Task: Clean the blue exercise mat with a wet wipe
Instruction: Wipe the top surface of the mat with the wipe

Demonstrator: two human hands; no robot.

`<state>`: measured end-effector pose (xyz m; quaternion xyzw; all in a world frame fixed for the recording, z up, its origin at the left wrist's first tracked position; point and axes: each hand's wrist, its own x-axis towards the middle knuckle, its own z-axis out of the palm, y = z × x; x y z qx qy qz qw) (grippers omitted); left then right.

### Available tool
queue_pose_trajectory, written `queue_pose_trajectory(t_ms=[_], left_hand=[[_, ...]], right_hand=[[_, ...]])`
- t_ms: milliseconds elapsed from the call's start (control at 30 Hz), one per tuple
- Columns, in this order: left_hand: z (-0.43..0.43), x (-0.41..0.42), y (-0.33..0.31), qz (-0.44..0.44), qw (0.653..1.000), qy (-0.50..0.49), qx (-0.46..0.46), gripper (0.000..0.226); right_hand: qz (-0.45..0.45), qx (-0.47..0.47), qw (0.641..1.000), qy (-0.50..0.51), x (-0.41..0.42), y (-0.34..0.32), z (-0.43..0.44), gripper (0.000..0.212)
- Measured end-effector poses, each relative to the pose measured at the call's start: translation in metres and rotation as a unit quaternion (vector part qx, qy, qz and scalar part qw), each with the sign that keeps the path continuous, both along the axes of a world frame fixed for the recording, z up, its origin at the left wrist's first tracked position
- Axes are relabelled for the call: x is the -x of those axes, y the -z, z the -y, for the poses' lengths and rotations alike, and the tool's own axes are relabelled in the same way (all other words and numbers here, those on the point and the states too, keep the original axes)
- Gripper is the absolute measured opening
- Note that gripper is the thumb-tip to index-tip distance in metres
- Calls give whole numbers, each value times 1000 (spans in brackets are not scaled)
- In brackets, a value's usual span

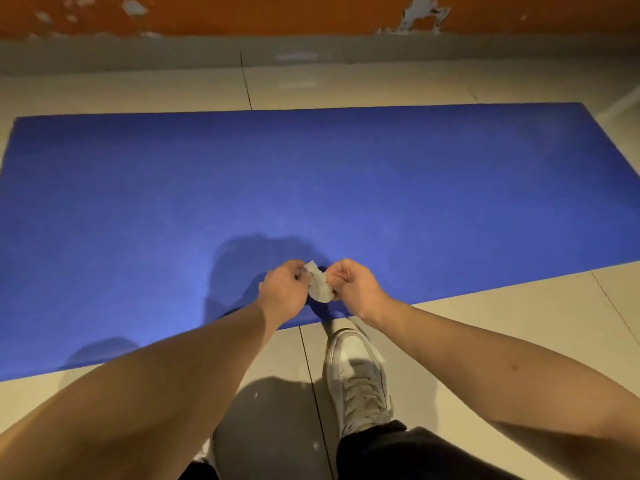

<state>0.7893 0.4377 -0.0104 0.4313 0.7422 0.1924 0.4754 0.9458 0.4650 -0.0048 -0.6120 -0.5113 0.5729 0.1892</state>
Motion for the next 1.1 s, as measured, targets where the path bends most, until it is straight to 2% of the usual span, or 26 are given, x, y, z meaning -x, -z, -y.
queue_pose_trajectory(t_ms=[33, 100, 200, 300, 433, 467, 533, 600, 667, 733, 967, 1100], left_hand=[[1, -1, -7, 49, 998, -29, -1, 21], [2, -3, -26, 84, 995, -49, -14, 17], [6, -5, -58, 78, 994, -70, -40, 12], [15, -6, -89, 50, 996, -52, -46, 9], [28, -5, -129, 61, 992, -44, -98, 8], [30, -5, -138, 66, 991, -44, -109, 8], [34, -5, -159, 67, 988, -39, -131, 10], [37, -3, -180, 68, 985, -37, -152, 12], [40, 1, -198, 68, 982, -45, -169, 8], [44, 7, -212, 66, 980, -49, -183, 4], [60, 30, -213, 77, 979, -13, -188, 10], [71, 38, -192, 88, 978, -29, -185, 14]], right_hand=[[-11, 11, 1000, 1, -2, -11, 1, 23], [5, 23, 1000, -11, -7, -32, 3, 17], [65, 29, 997, -19, -11, -68, 5, 12], [126, 28, 992, -11, -11, -102, 7, 18], [183, 18, 982, -51, -4, -151, 11, 13], [172, 31, 983, -47, 0, -165, 13, 13], [95, 71, 993, -8, 10, -191, 17, 10], [28, 101, 994, 21, 21, -215, 23, 17], [-10, 109, 993, 35, 30, -228, 23, 23], [-50, 117, 990, 62, 39, -231, 23, 21], [-92, 91, 984, 122, 52, -213, 33, 19], [-49, 83, 987, 129, 49, -200, 36, 10]])
